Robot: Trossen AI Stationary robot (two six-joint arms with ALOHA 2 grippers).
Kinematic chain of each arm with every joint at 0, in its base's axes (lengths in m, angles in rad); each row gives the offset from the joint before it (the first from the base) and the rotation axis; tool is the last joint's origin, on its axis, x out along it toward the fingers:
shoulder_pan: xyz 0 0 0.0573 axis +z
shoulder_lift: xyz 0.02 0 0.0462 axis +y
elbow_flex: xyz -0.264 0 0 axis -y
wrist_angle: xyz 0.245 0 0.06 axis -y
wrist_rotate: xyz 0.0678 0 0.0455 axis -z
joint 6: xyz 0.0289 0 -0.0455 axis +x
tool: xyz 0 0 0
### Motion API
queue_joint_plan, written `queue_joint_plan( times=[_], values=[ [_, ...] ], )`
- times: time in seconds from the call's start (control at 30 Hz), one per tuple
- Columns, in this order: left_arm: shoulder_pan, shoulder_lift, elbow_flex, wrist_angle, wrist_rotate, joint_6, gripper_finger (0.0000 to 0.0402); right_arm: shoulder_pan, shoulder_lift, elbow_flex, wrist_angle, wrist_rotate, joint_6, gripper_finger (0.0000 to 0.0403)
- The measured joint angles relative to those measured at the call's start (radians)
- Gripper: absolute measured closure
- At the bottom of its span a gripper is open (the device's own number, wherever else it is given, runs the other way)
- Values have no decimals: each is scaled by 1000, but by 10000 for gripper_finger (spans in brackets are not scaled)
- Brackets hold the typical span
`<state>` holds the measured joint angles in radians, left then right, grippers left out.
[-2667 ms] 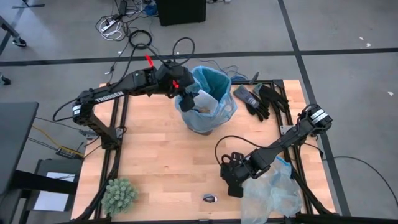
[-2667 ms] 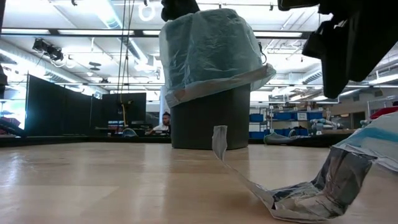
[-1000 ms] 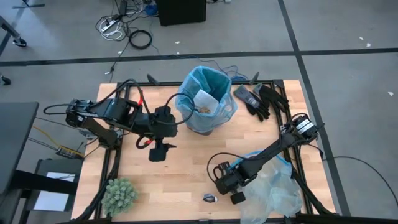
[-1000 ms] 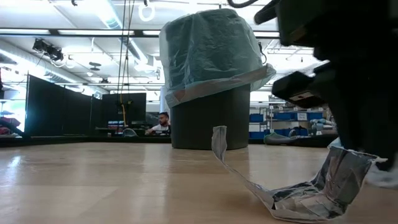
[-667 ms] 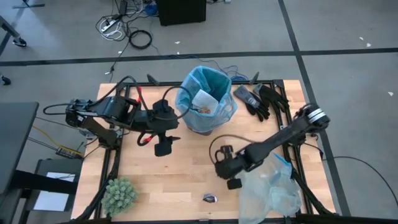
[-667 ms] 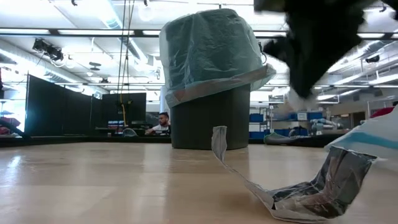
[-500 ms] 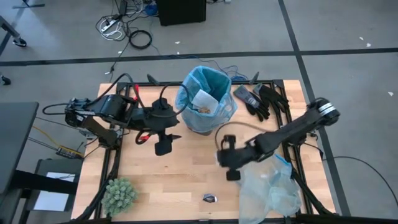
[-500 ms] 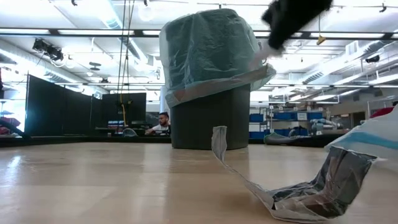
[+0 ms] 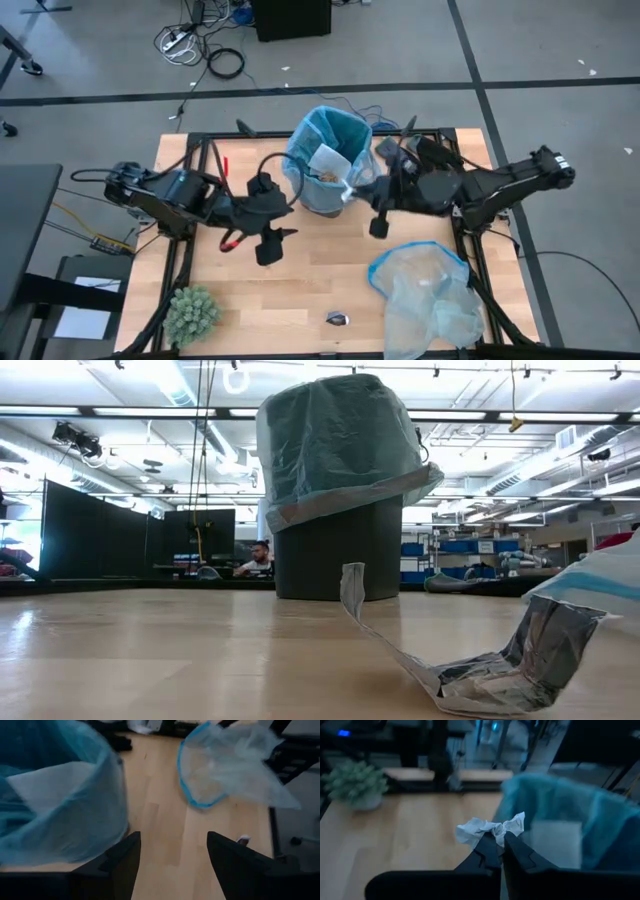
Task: Place trash/remove bag and relplace
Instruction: Put the white paper into the trash bin, then put the plastic wrapper into the trash bin
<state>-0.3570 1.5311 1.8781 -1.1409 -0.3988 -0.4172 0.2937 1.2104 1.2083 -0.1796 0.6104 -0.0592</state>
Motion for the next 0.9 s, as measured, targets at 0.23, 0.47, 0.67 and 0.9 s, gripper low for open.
queue_joint_plan(
  times=[0.23,0.47,0.67,0.9],
  values=[
    [-20,-1,-96,103,1,-43,165,-101,-5,0,98,-7,-71,393],
    [-25,0,-130,113,1,-82,165,-191,-5,0,95,-11,70,379],
    [-25,10,-133,136,-9,-81,165,-236,-5,0,84,-81,93,331],
    [-21,55,-133,200,-49,55,165,-290,10,0,21,-139,182,247]
  ],
)
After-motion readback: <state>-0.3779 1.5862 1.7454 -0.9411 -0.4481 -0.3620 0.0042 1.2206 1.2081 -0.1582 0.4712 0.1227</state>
